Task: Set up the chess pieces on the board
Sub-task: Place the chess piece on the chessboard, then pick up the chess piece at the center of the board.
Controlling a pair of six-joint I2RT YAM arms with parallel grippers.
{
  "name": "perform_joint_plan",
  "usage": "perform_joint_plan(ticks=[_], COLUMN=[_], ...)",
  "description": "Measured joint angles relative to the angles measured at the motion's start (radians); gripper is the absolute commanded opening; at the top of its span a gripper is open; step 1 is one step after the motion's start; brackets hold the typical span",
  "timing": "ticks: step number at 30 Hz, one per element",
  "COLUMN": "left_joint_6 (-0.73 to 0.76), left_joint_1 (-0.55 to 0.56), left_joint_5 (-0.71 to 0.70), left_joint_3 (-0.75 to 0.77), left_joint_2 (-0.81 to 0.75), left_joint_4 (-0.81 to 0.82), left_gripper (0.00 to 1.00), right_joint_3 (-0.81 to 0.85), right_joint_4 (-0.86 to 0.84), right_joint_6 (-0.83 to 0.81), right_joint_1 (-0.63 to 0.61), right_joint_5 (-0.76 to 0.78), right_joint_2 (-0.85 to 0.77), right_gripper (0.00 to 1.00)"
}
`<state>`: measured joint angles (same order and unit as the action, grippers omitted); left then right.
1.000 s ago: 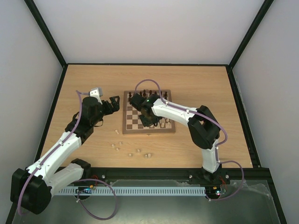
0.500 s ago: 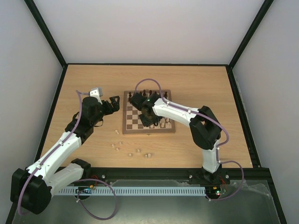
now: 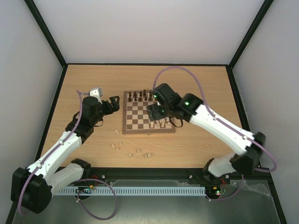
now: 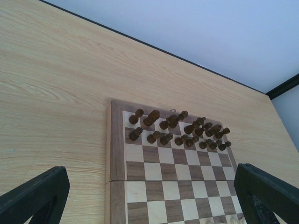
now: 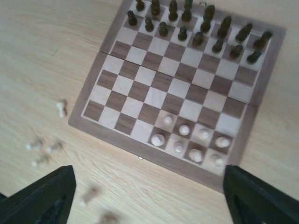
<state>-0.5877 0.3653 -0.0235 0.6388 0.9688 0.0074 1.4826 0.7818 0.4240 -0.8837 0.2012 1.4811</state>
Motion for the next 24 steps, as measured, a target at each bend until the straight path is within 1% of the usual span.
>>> perform_joint_plan(ticks=[4, 11, 14, 19, 24], left_joint_6=[0.0, 0.0, 0.001, 0.0, 0.0], left_joint_1=[0.0, 0.0, 0.001, 0.005, 0.008], left_joint_5=[0.0, 0.007, 0.014, 0.031, 0.053], left_joint_3=[0.0, 0.0, 0.0, -0.001, -0.012], left_joint_2=[0.0, 0.0, 0.0, 0.032, 0.084], left_joint_4=[0.0, 0.001, 0.004, 0.029, 0.054], left_gripper=[1.0, 1.0, 0.99, 0.99, 0.99], right_joint_3=[-0.118, -0.391, -0.478, -0.517, -0.535], right_joint_4=[-0.054, -0.231, -0.297, -0.389, -0.456], right_joint_6=[-0.002, -0.018, -0.016, -0.01, 0.011], right_joint_1=[0.0, 0.0, 0.0, 0.0, 0.0], right_joint_5=[0.008, 0.051, 0.072, 0.07, 0.063], right_joint_2=[-0.166, -0.331, -0.393, -0.488, -0.534], right_gripper=[0.99, 0.99, 0.99, 0.99, 0.99])
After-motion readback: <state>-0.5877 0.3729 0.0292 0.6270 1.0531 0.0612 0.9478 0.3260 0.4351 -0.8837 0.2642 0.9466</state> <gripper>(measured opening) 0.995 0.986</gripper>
